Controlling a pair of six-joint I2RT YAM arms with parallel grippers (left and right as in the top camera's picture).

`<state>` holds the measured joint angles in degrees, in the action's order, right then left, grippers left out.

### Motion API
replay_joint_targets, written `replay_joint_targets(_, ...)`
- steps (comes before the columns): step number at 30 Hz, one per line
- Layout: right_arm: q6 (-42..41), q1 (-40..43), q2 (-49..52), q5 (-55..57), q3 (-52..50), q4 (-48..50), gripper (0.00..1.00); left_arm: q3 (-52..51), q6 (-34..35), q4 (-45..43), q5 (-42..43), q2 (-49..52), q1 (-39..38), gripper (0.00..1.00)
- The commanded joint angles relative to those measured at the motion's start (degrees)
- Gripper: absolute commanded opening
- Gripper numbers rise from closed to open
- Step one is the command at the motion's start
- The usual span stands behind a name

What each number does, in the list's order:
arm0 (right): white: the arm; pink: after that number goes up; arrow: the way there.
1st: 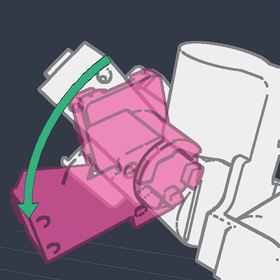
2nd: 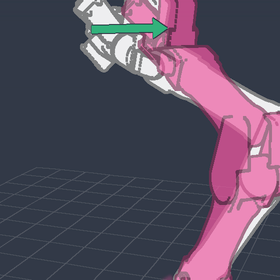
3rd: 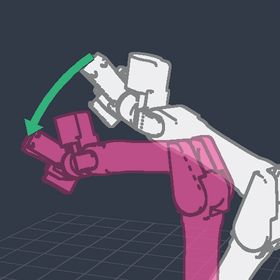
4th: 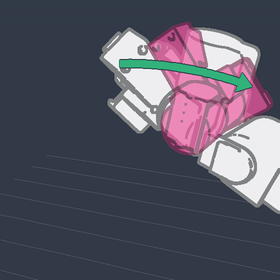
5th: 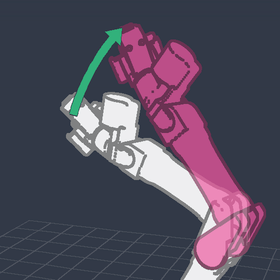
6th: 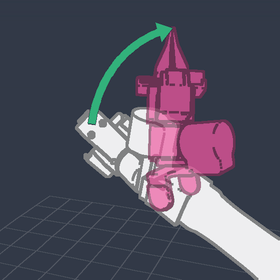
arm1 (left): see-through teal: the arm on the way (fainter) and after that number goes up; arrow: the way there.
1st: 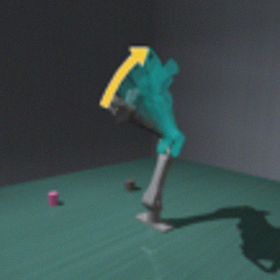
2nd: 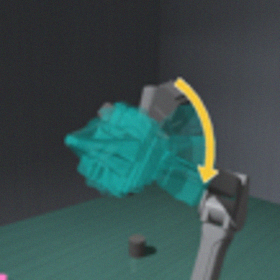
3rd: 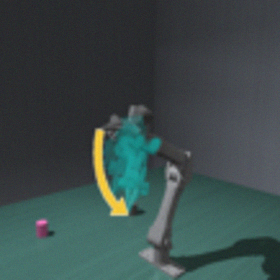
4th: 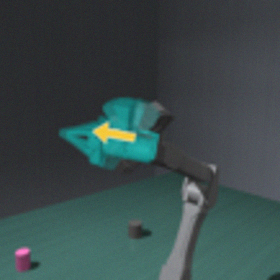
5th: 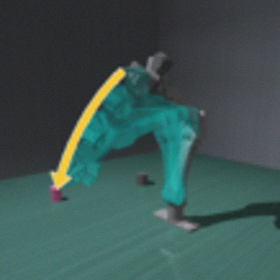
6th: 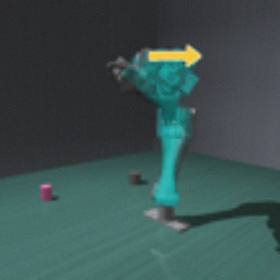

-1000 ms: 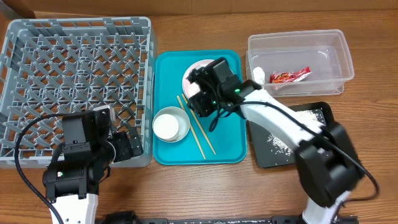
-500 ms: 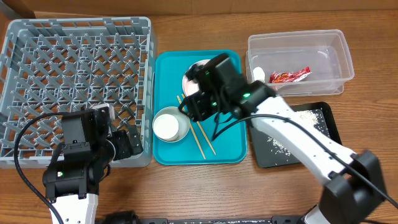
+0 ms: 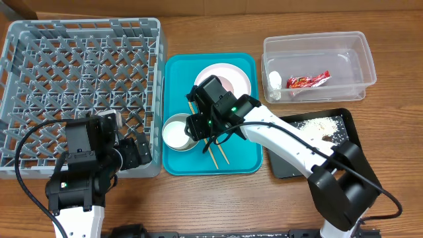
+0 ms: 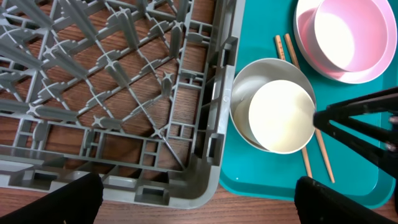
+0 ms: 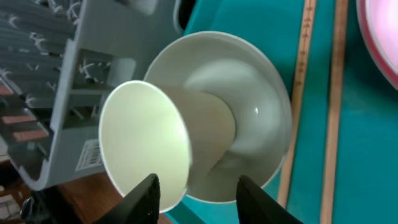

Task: Sort waste into correct bins and load items into the dishwasher
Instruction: 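Grasp the white cup with the right gripper and lift it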

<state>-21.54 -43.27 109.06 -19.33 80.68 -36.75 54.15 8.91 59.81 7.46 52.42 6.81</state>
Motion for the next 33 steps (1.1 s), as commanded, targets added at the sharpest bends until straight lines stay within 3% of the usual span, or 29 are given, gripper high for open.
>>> replay_joint_targets(1,-2.75,-0.2,2.49,1.07,0.28,0.42,0.4,1.44,0.55,-0.02,0.24,0.07,0.31,1.0)
replay_joint_targets(7,-2.75,-0.2,3.17,1.09,0.28,0.46,0.39,1.44,0.55,0.26,0.24,0.07,0.31,1.0)
replay_joint_targets(16,-2.97,-0.17,3.17,1.27,0.28,0.44,0.04,1.44,0.55,0.22,0.24,0.07,0.31,1.0)
replay_joint_targets(25,-2.29,2.75,-0.26,1.27,1.46,0.04,0.04,1.44,0.26,-0.37,1.51,0.07,0.31,1.0)
replay_joint_targets(33,-2.12,10.4,-11.61,0.81,4.59,-4.83,0.04,1.44,-2.54,-5.35,13.25,0.09,0.28,1.0)
